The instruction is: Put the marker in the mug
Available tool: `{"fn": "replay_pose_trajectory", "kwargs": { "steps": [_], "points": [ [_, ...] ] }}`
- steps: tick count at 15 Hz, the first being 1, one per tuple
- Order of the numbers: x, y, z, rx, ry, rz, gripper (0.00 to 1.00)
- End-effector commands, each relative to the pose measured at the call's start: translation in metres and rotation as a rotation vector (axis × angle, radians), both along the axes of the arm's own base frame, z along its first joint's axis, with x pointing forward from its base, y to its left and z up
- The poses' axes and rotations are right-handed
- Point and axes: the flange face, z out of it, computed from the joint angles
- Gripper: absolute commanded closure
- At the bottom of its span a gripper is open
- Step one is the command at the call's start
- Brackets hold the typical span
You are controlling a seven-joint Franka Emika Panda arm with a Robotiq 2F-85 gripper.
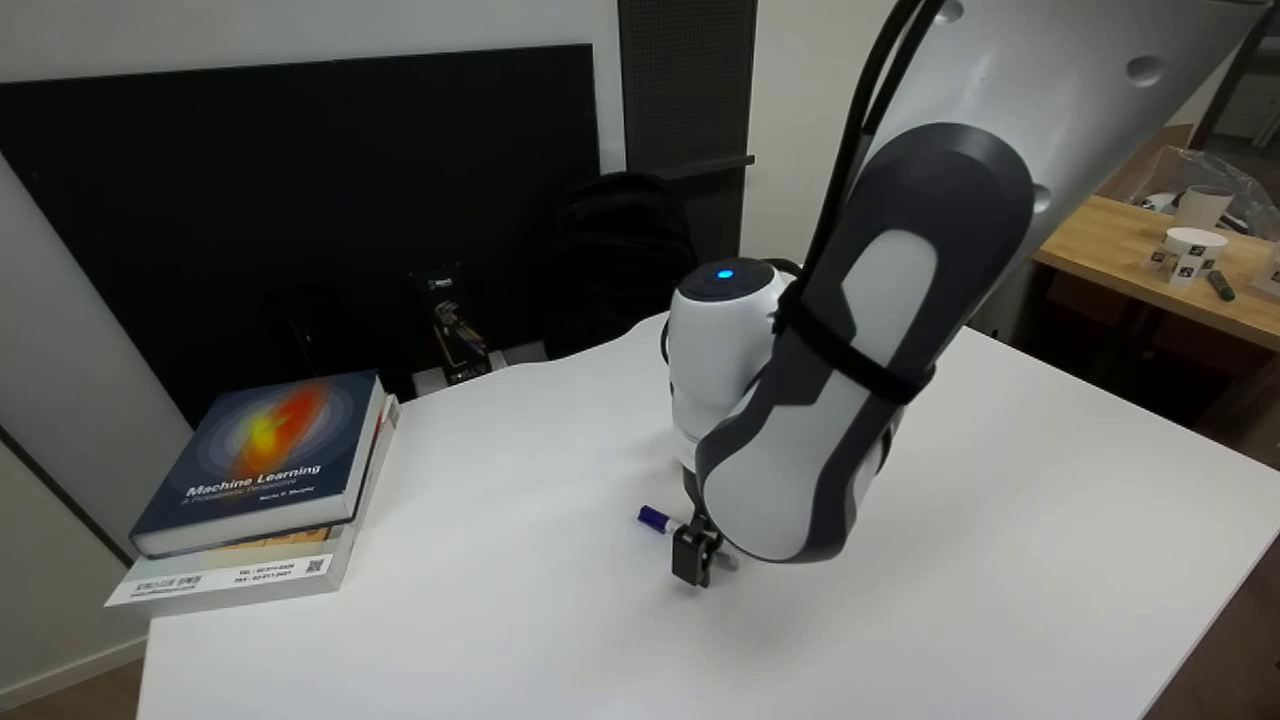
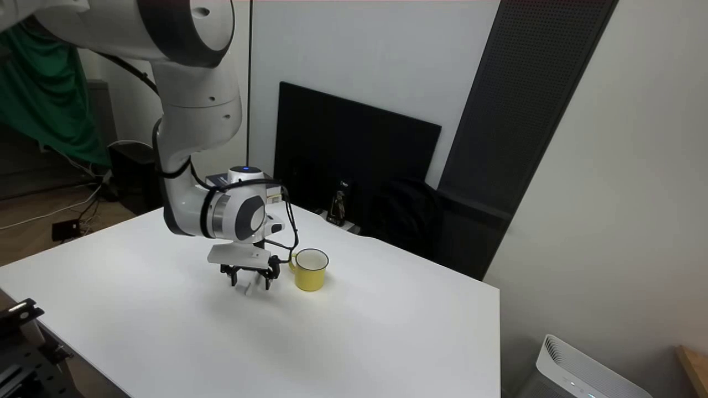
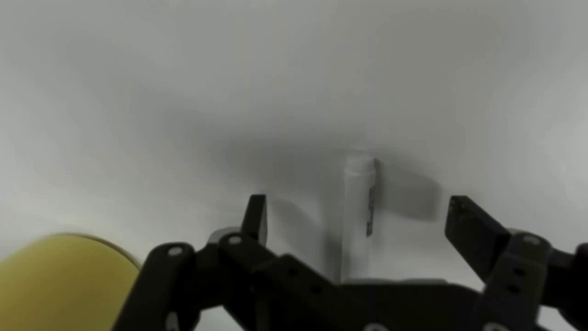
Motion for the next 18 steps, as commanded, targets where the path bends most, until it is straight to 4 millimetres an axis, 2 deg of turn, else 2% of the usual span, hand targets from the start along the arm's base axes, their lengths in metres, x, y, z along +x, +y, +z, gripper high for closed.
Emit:
{"fn": "replay_pose_trajectory", "kwargs": {
  "steps": [1, 2, 4, 9, 13, 14, 15, 18],
  "points": [
    [0.004, -0.002, -0.004, 0.004, -0.004, -0.031, 0.0],
    [0.004, -0.003, -0.005, 0.006, -0.006, -0.032, 0.25],
    [0.003, -0.005, -0.007, 0.002, -0.003, -0.033, 0.33],
    [0.005, -0.006, -0.007, -0.008, -0.004, -0.034, 0.68],
    [0.012, -0.02, -0.004, -0.036, 0.015, -0.061, 0.94],
    [0.015, -0.023, 0.0, -0.04, 0.019, -0.064, 0.99],
    [0.019, -0.027, 0.006, -0.048, 0.02, -0.068, 0.95],
    [0.036, -0.04, 0.026, -0.071, 0.009, -0.073, 0.94]
  ]
}}
